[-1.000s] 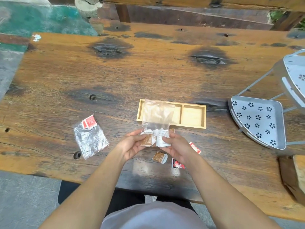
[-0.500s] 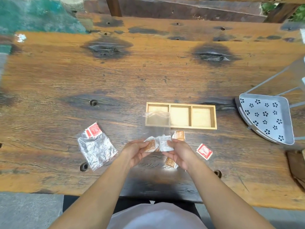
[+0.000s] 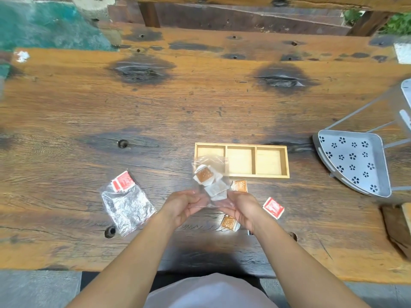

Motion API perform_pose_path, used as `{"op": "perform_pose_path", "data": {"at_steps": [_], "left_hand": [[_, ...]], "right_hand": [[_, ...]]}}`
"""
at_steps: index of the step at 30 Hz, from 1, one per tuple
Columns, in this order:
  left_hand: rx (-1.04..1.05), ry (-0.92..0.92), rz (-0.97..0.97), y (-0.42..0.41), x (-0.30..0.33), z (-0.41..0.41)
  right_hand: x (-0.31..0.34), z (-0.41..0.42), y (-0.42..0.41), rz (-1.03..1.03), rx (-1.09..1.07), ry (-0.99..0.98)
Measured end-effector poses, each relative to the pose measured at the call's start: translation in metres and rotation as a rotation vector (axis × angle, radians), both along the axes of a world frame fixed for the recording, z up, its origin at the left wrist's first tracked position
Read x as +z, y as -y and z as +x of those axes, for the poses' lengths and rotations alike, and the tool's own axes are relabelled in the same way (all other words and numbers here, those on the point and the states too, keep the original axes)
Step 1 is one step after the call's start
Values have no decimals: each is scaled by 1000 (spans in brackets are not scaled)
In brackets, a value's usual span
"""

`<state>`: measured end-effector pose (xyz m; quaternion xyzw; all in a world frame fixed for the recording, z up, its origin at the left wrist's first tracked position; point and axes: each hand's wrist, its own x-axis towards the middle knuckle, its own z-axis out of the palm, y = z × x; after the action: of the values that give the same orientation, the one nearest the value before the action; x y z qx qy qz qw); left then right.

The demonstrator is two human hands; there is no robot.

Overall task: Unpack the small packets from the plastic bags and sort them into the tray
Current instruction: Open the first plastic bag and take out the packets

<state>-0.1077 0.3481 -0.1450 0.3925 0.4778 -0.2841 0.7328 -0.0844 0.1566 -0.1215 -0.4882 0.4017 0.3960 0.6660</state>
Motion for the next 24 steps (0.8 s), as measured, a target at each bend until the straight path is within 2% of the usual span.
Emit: {"op": "perform_pose_path", "data": {"at_steps": [9,17,24], "left_hand": [[5,59,-35,-2,6,-4],[9,21,-20,-5,-6,-1],[-55,-15,-66,-7,-16,-3]], "right_hand": [[2,-2,10,60,-20,54],[-23,11,-1,-12,56,-10],[-40,16,3,-1,-20,-33]]}}
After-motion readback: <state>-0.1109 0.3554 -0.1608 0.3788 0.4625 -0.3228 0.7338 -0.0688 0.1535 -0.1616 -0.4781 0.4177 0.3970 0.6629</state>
